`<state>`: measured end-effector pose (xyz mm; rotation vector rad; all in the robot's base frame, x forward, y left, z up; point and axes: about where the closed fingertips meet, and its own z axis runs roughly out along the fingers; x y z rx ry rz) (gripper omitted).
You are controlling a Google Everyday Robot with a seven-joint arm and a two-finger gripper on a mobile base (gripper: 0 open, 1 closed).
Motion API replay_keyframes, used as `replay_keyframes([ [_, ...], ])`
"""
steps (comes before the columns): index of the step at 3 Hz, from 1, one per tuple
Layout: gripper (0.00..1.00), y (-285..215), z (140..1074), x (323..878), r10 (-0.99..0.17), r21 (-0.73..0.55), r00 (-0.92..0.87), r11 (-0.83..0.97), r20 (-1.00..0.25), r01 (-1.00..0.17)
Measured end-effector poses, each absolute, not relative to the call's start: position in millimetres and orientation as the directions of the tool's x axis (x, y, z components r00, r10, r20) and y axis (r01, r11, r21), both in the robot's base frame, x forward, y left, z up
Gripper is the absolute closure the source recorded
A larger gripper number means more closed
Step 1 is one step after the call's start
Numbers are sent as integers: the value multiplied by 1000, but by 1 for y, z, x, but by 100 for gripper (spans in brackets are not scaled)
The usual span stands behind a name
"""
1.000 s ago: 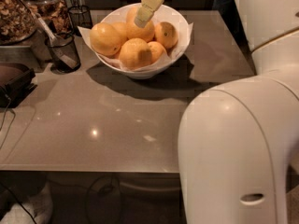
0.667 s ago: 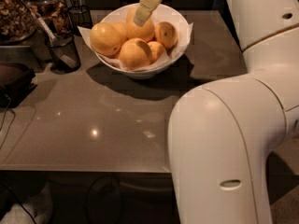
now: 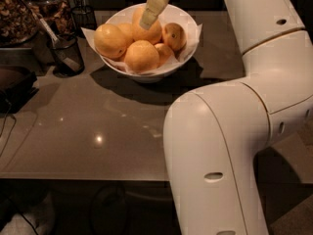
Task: Pick orange from white bowl
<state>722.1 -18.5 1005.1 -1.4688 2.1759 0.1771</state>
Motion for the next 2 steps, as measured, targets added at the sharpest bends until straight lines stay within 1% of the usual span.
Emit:
replay_keyframes([
  [1, 22, -16, 995, 728, -833, -160, -300, 413, -465, -897],
  [2, 22, -12, 988, 732, -837, -152, -303, 409, -456, -900],
])
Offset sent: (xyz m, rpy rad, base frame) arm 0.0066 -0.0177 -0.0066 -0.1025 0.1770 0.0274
